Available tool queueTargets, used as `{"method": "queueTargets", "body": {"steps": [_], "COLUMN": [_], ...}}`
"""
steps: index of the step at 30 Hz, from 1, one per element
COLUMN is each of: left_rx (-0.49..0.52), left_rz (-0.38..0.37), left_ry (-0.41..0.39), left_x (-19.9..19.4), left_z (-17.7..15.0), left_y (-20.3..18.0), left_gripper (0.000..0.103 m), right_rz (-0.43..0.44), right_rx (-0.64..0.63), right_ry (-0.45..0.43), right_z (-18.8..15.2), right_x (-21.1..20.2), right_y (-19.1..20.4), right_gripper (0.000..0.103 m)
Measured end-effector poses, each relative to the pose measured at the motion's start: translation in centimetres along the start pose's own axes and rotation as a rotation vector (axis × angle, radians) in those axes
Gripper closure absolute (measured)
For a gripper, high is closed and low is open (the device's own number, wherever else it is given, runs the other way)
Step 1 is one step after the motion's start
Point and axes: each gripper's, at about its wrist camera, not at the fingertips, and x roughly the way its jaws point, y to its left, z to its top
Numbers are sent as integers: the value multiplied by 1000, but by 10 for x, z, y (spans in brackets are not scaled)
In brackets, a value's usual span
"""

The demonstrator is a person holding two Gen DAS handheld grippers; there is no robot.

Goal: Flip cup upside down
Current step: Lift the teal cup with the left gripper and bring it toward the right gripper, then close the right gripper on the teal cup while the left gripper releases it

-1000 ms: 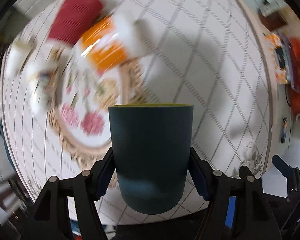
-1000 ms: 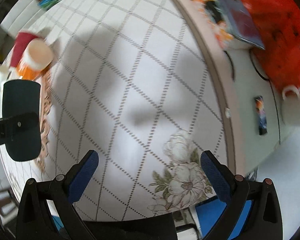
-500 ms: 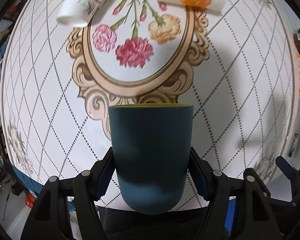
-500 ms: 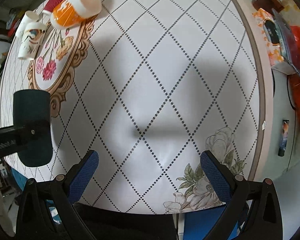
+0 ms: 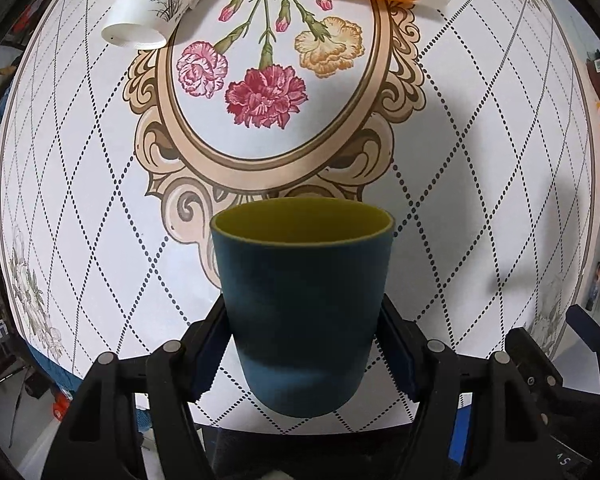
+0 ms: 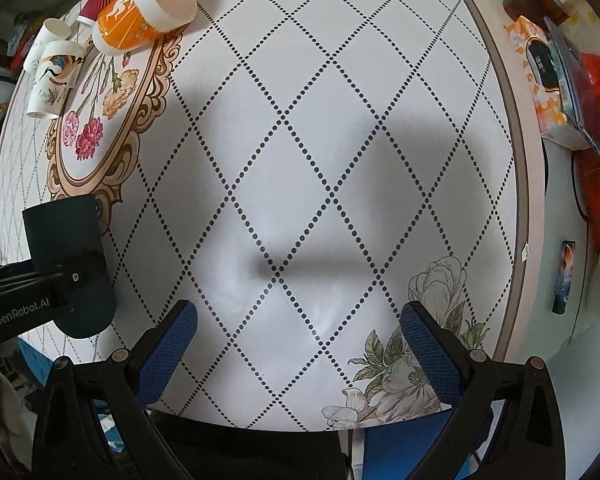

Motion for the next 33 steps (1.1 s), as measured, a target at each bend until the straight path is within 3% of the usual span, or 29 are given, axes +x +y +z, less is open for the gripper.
{"method": "queueTargets", "body": {"steps": [6, 9, 20, 28, 33], "left_rx": [6, 12, -8, -92, -164], "left_rz": [0, -10, -28, 3, 20], "left_ry": [-10, -17, -72, -182, -185], "left_x": [-4, -6, -27, -79, -81], "left_z": [2, -1, -8, -24, -45], "left_y": [8, 10, 31, 89, 123], "left_gripper": [34, 16, 15, 15, 15], "right_rz": [-8, -9, 3, 44, 62], "right_rx": [1, 1, -7, -69, -124], "right_ry": [-6, -12, -30, -63, -59], "right_z": [10, 7, 5, 2, 0], "right_x": [-2, -2, -20, -46, -49], "right_y": [13, 19, 41, 71, 103], "right_gripper": [0, 0, 0, 0, 0]}}
